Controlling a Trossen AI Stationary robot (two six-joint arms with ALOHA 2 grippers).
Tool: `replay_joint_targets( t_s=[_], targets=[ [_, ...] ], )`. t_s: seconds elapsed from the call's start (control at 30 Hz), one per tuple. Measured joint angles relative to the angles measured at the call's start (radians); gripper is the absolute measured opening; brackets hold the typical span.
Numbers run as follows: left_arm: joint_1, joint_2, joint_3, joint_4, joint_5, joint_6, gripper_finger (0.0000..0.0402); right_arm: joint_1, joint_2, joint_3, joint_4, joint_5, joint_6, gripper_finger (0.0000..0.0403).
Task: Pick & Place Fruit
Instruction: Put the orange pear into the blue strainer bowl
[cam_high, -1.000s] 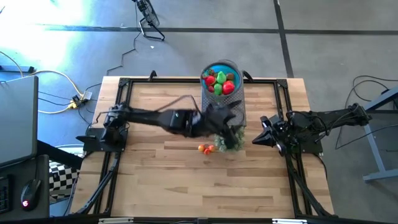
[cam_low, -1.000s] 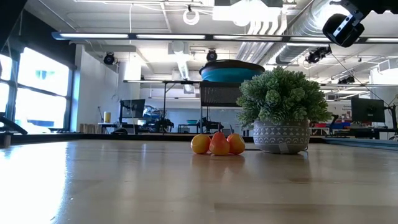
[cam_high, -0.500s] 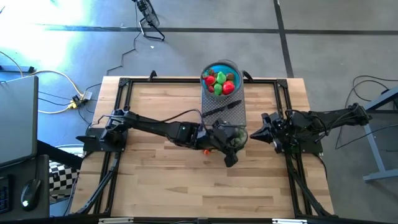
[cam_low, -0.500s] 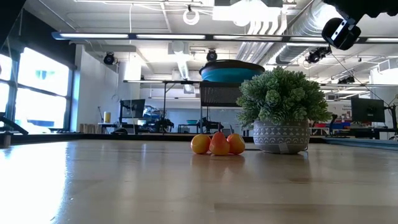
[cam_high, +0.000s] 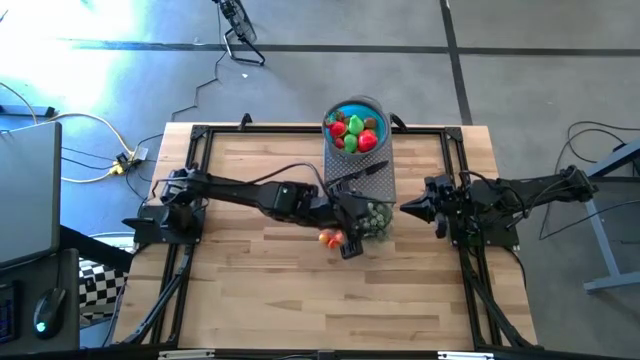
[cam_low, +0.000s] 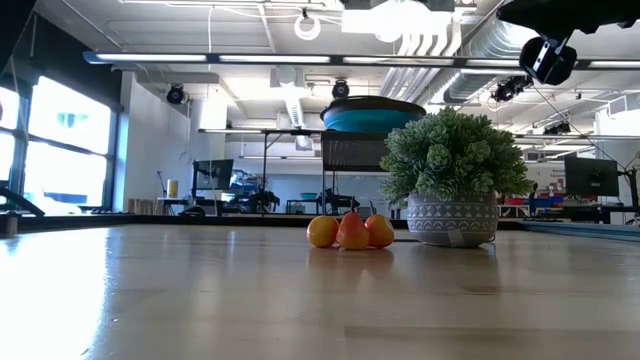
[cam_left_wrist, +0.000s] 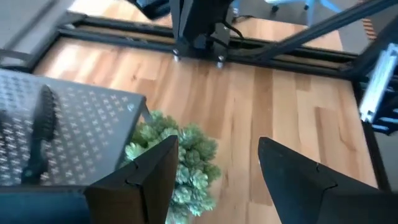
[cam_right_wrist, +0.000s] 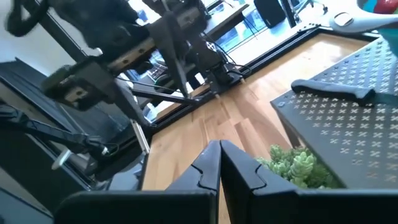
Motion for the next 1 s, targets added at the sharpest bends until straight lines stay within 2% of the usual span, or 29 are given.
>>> replay_joint_targets(
  t_s=[0.1, 0.2, 0.27, 0.43, 0.57, 0.77, 1.0],
  targets=[
    [0.026, -0.046, -0.12, 0.129, 0.096, 0.0, 0.0216, 0.0, 0.005, 0.0, 0.001, 0.0, 0.026, 0.0002],
    [0.047, -0.119, -0.297, 0.306, 0.161, -0.031, 0.0215, 0.0, 0.013, 0.0, 0.003, 0.0, 0.033, 0.0002],
    [0.05, -0.172, -0.405, 0.423, 0.165, -0.062, 0.0215, 0.0, 0.018, 0.0, 0.004, 0.0, 0.033, 0.0002],
    [0.053, -0.298, -0.596, 0.535, 0.114, -0.081, 0.0215, 0.0, 0.036, 0.0, 0.01, 0.037, 0.032, 0.0002],
    [0.053, -0.353, -0.692, 0.619, 0.091, -0.068, 0.0215, 0.0, 0.042, 0.0, 0.014, 0.084, 0.025, 0.0002],
    [0.045, -0.432, -0.789, 0.637, 0.137, -0.09, 0.0215, 0.0, 0.055, 0.0, 0.016, 0.14, 0.021, 0.0002],
    [0.04, -0.54, -0.933, 0.708, 0.083, -0.107, 0.0215, 0.0, 0.09, 0.0, 0.023, 0.22, 0.027, 0.0002]
  ],
)
